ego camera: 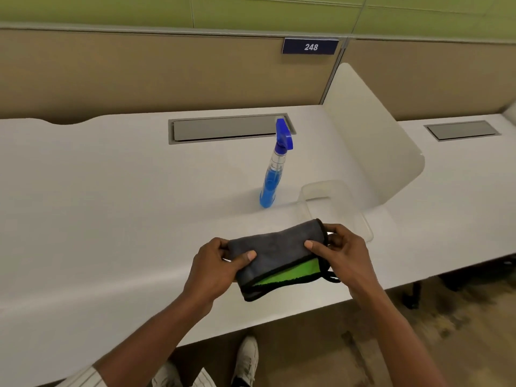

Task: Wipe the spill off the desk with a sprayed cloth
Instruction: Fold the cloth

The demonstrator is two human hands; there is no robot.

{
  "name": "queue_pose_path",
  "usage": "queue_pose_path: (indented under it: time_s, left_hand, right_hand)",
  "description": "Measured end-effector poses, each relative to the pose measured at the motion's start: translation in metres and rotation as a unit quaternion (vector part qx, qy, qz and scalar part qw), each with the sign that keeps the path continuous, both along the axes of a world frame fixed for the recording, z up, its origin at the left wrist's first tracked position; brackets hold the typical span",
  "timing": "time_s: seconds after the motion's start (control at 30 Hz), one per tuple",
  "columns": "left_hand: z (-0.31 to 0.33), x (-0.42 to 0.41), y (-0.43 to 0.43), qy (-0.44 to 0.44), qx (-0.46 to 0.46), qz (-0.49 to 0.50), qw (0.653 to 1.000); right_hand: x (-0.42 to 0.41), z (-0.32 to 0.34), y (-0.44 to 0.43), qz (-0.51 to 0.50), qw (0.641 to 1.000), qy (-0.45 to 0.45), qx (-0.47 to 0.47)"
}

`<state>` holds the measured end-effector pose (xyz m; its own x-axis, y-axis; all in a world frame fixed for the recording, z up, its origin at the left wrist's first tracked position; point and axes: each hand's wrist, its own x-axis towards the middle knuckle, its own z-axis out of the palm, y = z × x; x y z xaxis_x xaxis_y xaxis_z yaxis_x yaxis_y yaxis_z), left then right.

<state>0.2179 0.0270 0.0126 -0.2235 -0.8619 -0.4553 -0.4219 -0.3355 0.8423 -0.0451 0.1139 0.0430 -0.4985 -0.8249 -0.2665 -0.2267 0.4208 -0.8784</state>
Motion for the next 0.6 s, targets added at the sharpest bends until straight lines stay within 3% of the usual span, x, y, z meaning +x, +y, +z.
queue_pose_path:
  time_s: [0.3, 0.43, 0.6]
  left_hand:
    - [0.029, -0.113, -0.002, 0.001, -0.032, -0.050, 0.998]
    - [0.028, -0.152, -0.002, -0.013, -0.062, -0.040, 0.997]
    - [0.022, -0.193, 0.001, -0.033, -0.059, -0.036, 0.997]
  right_hand:
    - [-0.084, 0.016, 0.002, -0.148, 0.983, 0.108, 0.024]
    - [-0.117, 0.015, -0.004, -0.155, 0.976, 0.147, 0.044]
    - [-0.129, 0.006, -0.012, -0.129, 0.948, 0.282, 0.064]
